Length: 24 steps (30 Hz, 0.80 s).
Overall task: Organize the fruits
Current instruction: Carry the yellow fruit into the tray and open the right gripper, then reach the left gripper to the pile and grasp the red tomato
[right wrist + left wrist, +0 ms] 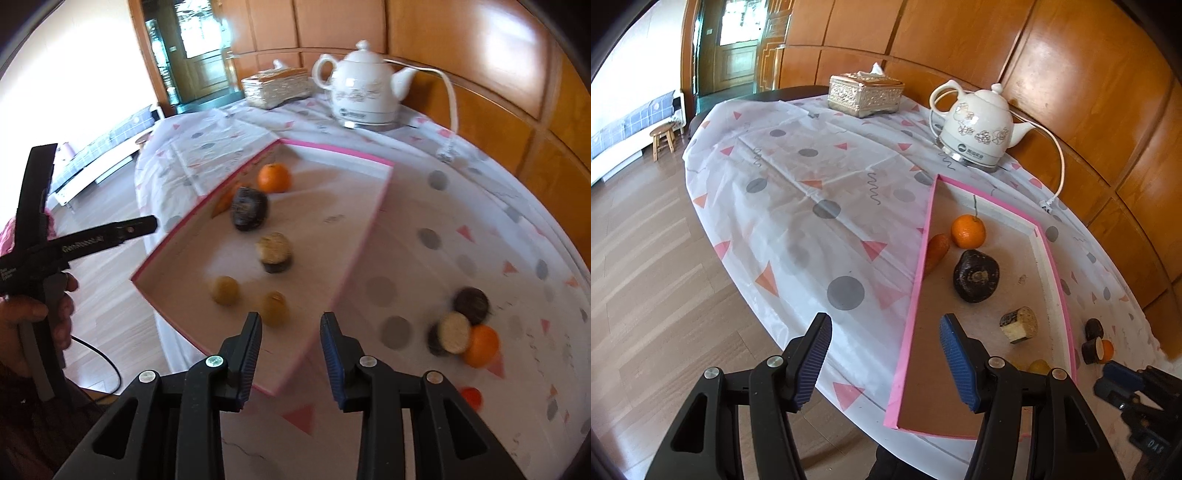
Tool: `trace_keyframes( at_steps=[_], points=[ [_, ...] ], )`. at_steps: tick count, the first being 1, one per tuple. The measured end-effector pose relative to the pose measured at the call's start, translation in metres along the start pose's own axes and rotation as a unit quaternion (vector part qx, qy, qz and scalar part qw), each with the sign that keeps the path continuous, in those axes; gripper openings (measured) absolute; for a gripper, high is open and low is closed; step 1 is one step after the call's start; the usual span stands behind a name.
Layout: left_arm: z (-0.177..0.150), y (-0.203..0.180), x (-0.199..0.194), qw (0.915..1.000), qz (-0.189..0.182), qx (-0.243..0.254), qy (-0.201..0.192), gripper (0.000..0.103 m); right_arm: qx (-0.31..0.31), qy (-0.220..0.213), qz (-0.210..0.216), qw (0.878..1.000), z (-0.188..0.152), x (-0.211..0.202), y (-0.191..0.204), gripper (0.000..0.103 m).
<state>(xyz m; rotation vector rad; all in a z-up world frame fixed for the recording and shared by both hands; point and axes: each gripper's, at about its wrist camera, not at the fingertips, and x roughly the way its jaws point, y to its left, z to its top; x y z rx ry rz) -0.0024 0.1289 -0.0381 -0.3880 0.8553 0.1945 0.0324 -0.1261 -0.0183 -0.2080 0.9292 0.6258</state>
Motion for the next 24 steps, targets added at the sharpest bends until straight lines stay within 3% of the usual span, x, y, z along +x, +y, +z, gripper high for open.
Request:
trace_keyframes(
  at_steps=[12,24],
  points=[
    [-0.002,-0.015,-0.005,0.9997,-0.003,0.024,-0.003,0.061,0.063,-0.006,-0.074,0.995,-0.036,-0.043,-0.079,0.033],
    [-0.002,-0.034,-0.009,0.9985,-0.008,0.053,-0.004,0.061,0.12,0.0,-0.154,0.981,-0.071,-0.081,-0.152,0.033]
  ],
)
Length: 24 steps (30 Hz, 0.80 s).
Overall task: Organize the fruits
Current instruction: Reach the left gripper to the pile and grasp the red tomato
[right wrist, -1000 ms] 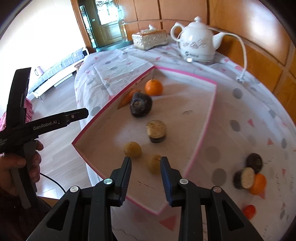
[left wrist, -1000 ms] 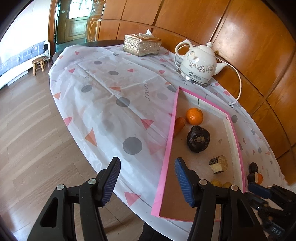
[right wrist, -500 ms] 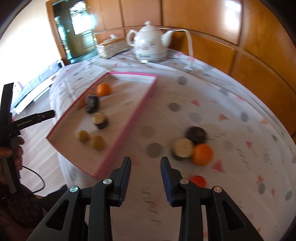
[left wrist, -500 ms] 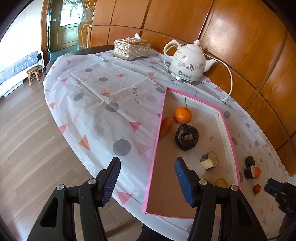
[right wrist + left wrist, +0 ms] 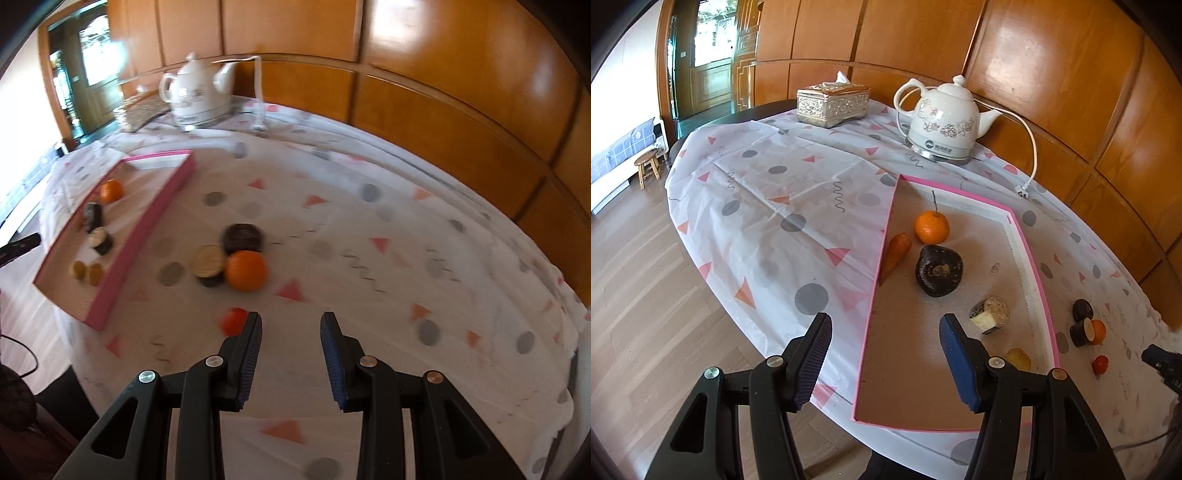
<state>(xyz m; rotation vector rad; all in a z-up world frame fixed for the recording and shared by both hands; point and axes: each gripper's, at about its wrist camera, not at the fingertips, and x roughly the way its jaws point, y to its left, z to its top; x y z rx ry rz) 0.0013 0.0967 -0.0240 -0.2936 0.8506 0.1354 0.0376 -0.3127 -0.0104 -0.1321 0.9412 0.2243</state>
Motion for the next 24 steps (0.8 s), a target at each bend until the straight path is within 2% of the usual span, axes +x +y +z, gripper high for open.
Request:
trace_keyframes(
  at_steps=[5,12,15,20,24],
  points=[
    [0.001,-0.009,0.001,0.9999,-0.005,0.013,0.004,0.061,0.022,0.004,-0.039,0.999,-0.006,-0.004,-0.037,0.033],
    [0.0,-0.027,0.002,0.9991,-0.013,0.039,0.01,0.061,0.092,0.015,-0.092,0.991,-0.024,-0.001,-0.098,0.033],
    [0.0,-0.04,0.003,0.9982,-0.022,0.054,0.015,0.061,0.141,0.029,-0.121,0.982,-0.033,0.005,-0.124,0.033],
    [-0.003,-0.068,0.004,0.9945,-0.045,0.091,0.023,0.061,0.226,0.057,-0.169,0.958,-0.047,0.006,-0.166,0.033],
    [-0.008,-0.101,0.006,0.987,-0.08,0.135,0.036,0.061,0.306,0.054,-0.167,0.936,-0.06,-0.002,-0.196,0.034]
  ],
)
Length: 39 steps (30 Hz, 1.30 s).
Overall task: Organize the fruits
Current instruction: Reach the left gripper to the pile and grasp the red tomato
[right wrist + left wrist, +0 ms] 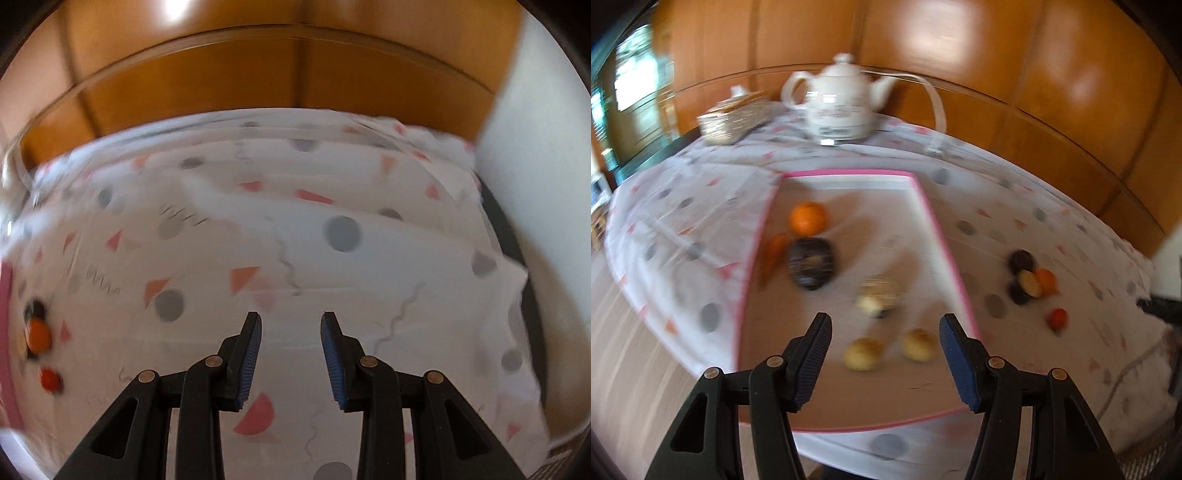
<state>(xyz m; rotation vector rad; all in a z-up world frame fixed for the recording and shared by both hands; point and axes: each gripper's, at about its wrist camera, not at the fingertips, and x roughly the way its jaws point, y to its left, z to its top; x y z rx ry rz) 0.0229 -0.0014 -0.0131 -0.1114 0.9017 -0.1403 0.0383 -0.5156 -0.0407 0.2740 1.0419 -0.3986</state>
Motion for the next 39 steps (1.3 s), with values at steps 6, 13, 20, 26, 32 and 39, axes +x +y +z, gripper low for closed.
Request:
trace_keyframes(
  at_steps=[6,13,20,26,32,39],
  points=[
    [0.004,-0.072,0.022,0.9907,-0.09,0.092,0.043,0.061,0.049,-0.001,0.017,0.999,0.005,-0.002,-0.021,0.034],
    [-0.001,-0.144,0.053,0.9737,-0.141,0.159,0.083,0.059,0.029,-0.005,0.031,0.999,0.004,-0.005,-0.006,0.034],
    [-0.004,-0.184,0.083,0.9679,-0.146,0.174,0.109,0.054,0.028,-0.008,0.031,0.999,0.006,-0.007,-0.005,0.034],
    [-0.005,-0.198,0.105,0.9685,-0.129,0.176,0.12,0.047,0.078,-0.016,0.019,0.997,0.009,-0.01,-0.028,0.034],
    [-0.014,-0.21,0.118,0.967,-0.107,0.203,0.111,0.042,0.095,-0.013,0.032,0.995,0.01,-0.008,-0.033,0.034],
    [-0.015,-0.204,0.118,0.9724,-0.093,0.194,0.089,0.031,0.083,-0.01,0.034,0.996,0.01,-0.005,-0.028,0.034]
  ],
)
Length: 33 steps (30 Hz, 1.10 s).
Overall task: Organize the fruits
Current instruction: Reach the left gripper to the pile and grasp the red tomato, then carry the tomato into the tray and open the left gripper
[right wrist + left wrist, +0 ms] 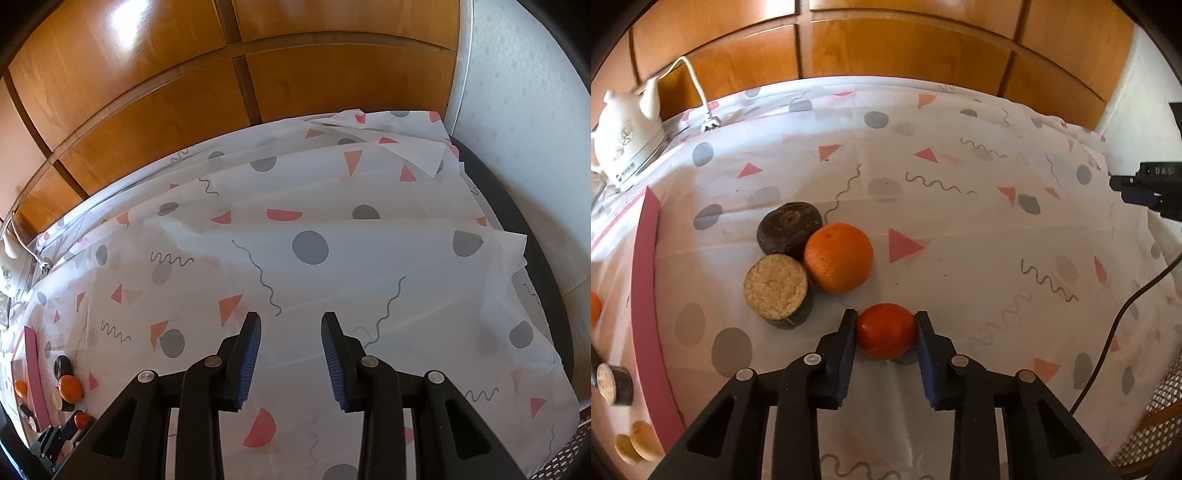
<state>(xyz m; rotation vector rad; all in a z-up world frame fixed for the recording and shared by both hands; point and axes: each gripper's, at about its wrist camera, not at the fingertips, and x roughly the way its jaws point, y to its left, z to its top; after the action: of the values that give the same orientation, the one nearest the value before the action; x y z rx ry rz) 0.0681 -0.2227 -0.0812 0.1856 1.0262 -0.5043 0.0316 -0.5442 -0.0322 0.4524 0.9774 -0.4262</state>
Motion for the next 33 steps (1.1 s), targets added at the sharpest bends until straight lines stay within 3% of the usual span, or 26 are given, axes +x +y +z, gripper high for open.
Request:
trace_keyframes(
  at_steps=[13,22,33],
  points=[
    [-0.013,0.015,-0.029,0.9995,0.005,-0.028,-0.015,0.031,-0.037,0.027,-0.005,0.999,-0.008,0.012,0.012,0.034],
    [-0.019,0.035,-0.058,0.9972,0.02,-0.063,-0.036,0.031,-0.007,0.021,-0.031,0.999,-0.006,0.01,-0.003,0.034],
    [-0.025,0.074,-0.091,0.9906,0.033,-0.114,-0.067,0.031,-0.015,0.02,-0.036,0.999,-0.01,0.011,0.0,0.034]
  ],
)
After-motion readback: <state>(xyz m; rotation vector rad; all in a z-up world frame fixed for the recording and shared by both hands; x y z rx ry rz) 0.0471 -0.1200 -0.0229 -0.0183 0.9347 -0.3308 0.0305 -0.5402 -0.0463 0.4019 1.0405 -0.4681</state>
